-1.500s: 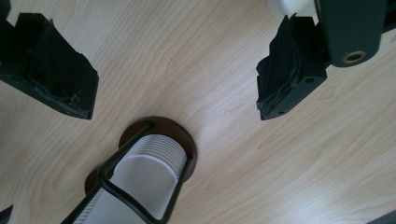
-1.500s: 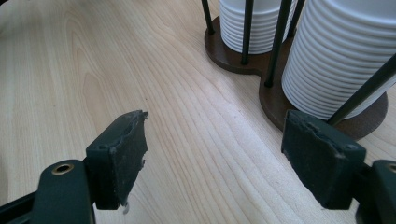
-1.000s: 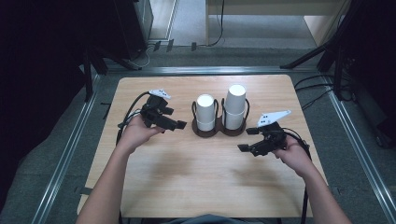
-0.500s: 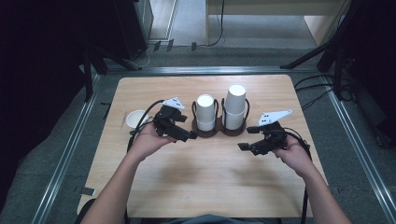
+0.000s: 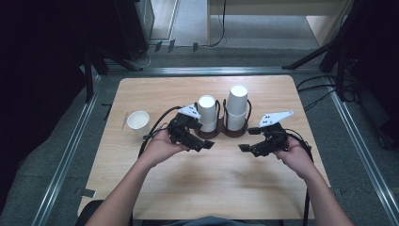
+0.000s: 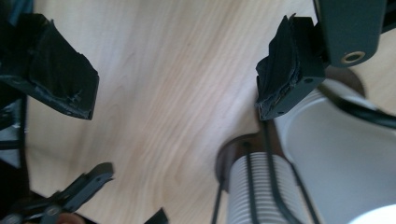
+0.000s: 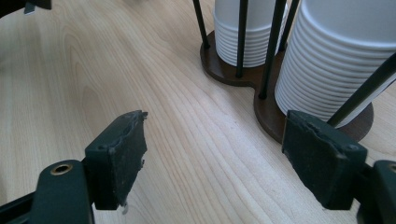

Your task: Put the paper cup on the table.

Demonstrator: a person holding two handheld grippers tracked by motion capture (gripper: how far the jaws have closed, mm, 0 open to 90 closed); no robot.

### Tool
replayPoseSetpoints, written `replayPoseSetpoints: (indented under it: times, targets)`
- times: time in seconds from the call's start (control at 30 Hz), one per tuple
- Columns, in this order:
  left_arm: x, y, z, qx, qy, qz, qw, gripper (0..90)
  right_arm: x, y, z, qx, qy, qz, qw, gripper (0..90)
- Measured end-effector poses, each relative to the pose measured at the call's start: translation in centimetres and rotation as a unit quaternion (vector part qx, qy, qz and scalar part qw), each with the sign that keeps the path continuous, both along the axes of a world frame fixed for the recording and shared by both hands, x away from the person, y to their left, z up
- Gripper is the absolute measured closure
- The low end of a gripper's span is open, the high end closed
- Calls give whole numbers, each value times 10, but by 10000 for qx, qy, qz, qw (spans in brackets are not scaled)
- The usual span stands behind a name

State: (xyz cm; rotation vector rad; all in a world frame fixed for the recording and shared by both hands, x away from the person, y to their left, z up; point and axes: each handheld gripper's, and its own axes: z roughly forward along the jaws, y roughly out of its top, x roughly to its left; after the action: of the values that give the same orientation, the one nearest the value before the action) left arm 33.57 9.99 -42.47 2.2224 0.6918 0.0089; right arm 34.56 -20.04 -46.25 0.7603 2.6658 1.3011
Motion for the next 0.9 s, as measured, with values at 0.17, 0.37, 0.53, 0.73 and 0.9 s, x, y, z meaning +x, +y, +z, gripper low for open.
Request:
replayPoseSetpoints:
  times: [0.17, 0.37, 0.53, 0.73, 0.9]
  targets:
    - [-4, -9, -1, -116, -31, -64, 9999, 132, -1, 2, 1, 8, -2, 15, 10000, 216]
    - [-9, -18, -6, -82, -161, -85, 9998, 132, -1, 3, 0, -17, -2, -2, 10000, 215]
    - [-10, -23, -13, -80, -211, -58, 9997, 131, -2, 5, 0, -58, 6, 13, 10000, 212]
    - [-7, -27, -19, -74, -122, -104, 9998, 131, -2, 8, -2, -112, 19, 56, 9999, 212]
    - [-7, -28, -23, 22, -147, -100, 9998, 131, -3, 10, -4, -169, 51, 69, 9998, 212]
